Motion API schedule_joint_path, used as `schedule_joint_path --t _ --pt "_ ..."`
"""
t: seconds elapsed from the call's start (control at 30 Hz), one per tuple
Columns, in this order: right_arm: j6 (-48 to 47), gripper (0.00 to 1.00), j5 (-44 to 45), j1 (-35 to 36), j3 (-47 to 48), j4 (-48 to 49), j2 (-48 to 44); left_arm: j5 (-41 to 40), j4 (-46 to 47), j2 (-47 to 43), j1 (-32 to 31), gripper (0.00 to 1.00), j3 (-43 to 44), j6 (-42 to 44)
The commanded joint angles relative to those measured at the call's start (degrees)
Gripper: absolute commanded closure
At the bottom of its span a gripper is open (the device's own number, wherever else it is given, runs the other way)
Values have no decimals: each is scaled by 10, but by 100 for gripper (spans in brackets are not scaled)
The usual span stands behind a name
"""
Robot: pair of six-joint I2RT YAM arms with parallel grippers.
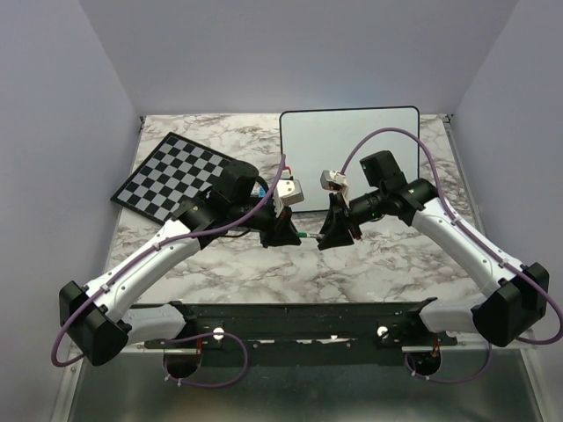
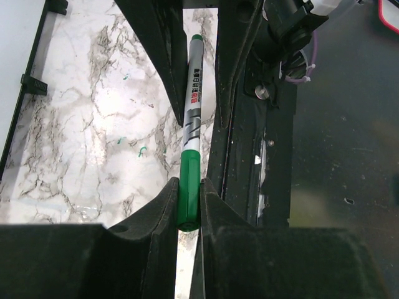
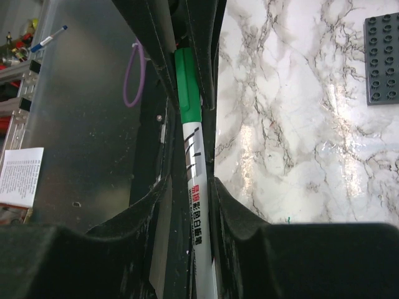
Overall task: Write a sentence on the whiteboard
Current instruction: Open the whiteboard marker at the center of the board.
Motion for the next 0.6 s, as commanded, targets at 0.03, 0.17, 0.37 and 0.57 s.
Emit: schedule_joint_path --t 0.03,0.17,0.37,0.57 --pt "2 62 -19 8 6 -6 10 -12 -3 -2 -3 100 22 9" --pt "-1 60 -19 14 7 -11 17 -11 -3 3 -3 100 28 9" --pt "-5 67 -20 18 13 -15 22 -10 -3 7 -4 100 34 9" --pt "-10 100 -23 18 10 -17 18 -11 -4 10 -3 100 32 12"
